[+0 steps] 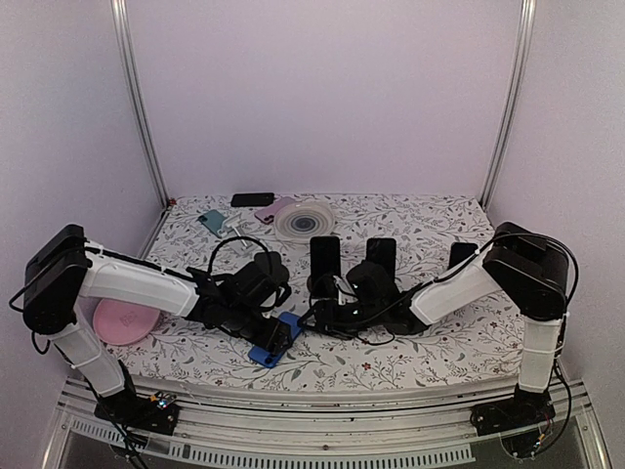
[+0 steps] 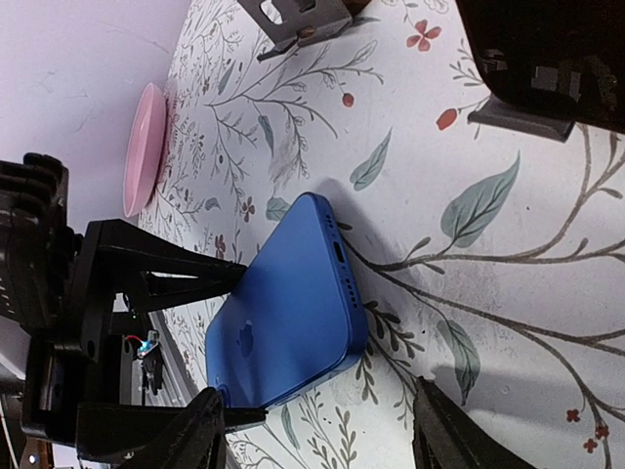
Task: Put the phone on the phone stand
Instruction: Pick up the phone from the center of the board, then pass from the left arm to the right
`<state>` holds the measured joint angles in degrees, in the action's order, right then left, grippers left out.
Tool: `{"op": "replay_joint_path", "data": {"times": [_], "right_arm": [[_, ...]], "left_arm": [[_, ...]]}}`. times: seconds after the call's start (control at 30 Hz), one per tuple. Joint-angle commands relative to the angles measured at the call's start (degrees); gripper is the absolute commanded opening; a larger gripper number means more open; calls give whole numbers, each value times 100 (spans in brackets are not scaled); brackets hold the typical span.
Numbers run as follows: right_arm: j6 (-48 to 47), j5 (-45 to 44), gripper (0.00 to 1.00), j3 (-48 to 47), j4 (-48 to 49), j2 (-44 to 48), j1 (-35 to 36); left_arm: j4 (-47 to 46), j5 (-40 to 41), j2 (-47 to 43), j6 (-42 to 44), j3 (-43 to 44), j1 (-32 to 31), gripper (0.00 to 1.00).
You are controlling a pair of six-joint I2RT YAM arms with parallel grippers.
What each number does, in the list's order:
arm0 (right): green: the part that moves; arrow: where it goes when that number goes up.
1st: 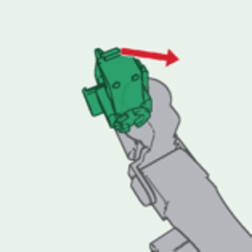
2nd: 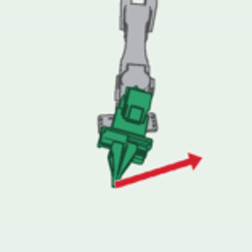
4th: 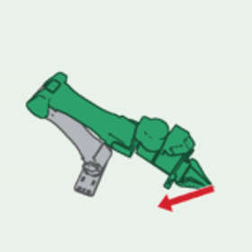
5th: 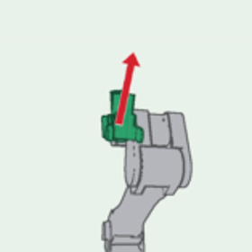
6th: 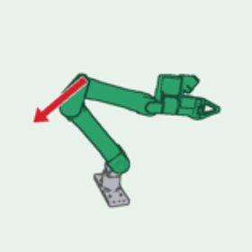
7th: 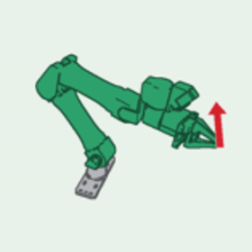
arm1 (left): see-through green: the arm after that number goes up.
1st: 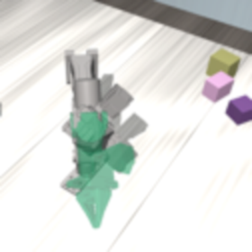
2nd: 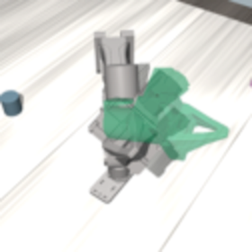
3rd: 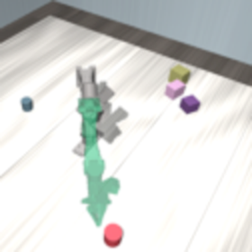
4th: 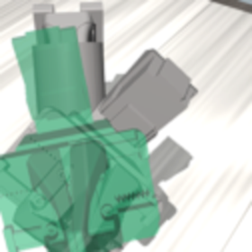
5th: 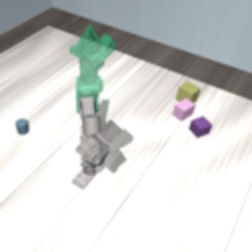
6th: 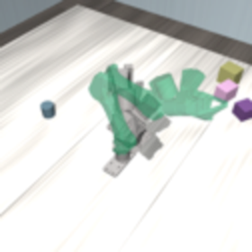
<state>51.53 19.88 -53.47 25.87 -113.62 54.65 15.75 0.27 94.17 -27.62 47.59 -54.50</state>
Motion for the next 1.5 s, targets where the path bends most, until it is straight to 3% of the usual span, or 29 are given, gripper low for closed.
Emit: {"op": "replay_joint_path", "data": {"times": [0.0,0.27,0.47,0.93,1.03,1.17,1.27,1.47], "right_arm": [[400,64,62,64,477,-253,-25],[940,-166,58,94,920,-441,-9],[1210,-230,43,14,1131,-574,47],[1645,124,31,-81,1845,-704,60],[1699,165,23,-56,1932,-693,68],[1777,161,5,72,2081,-604,72],[1767,106,3,146,2110,-480,84],[1450,-63,2,291,2082,-139,116]], "left_arm": [[-394,-102,-285,-22,-93,-88,57],[-606,-239,-381,41,-202,-87,57],[-685,-329,-423,96,-206,-96,56],[-899,-466,-514,108,-336,-105,55],[-916,-466,-515,116,-343,-105,55],[-924,-483,-521,112,-360,-107,56],[-902,-474,-588,95,-388,-106,61],[-781,-391,-1005,71,-532,-99,91]]}}
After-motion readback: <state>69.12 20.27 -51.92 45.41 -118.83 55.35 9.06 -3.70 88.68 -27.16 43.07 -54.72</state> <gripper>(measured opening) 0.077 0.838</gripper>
